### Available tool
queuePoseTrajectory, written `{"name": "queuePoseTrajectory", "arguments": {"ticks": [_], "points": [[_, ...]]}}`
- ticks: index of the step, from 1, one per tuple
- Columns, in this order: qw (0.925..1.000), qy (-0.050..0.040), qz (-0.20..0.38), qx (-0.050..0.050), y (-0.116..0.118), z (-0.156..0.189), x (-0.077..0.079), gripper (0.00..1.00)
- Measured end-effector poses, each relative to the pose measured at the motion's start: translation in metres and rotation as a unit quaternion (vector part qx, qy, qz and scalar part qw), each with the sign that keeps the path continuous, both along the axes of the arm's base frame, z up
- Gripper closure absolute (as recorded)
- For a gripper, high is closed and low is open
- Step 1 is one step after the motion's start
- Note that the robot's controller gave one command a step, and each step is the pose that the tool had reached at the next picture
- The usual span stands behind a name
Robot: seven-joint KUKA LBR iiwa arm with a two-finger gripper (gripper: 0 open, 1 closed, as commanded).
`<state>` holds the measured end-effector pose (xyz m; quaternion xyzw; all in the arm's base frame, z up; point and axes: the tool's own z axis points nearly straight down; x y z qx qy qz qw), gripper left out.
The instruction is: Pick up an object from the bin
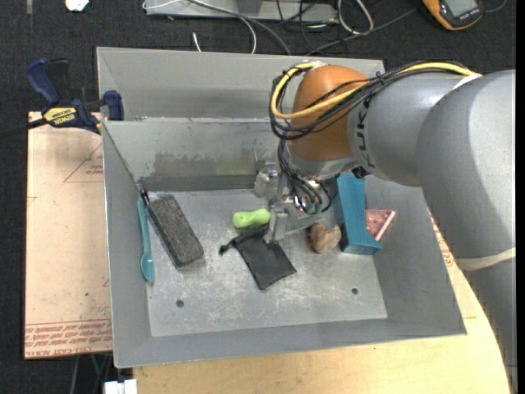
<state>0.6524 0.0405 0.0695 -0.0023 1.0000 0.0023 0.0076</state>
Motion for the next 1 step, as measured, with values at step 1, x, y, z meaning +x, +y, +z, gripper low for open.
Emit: {"name": "queuePoseTrajectory", "arguments": {"ticks": [1], "points": [[0.9974,-0.0008,0.073,-0.001,0.0090,0.0018,-0.0084,1.00]]}}
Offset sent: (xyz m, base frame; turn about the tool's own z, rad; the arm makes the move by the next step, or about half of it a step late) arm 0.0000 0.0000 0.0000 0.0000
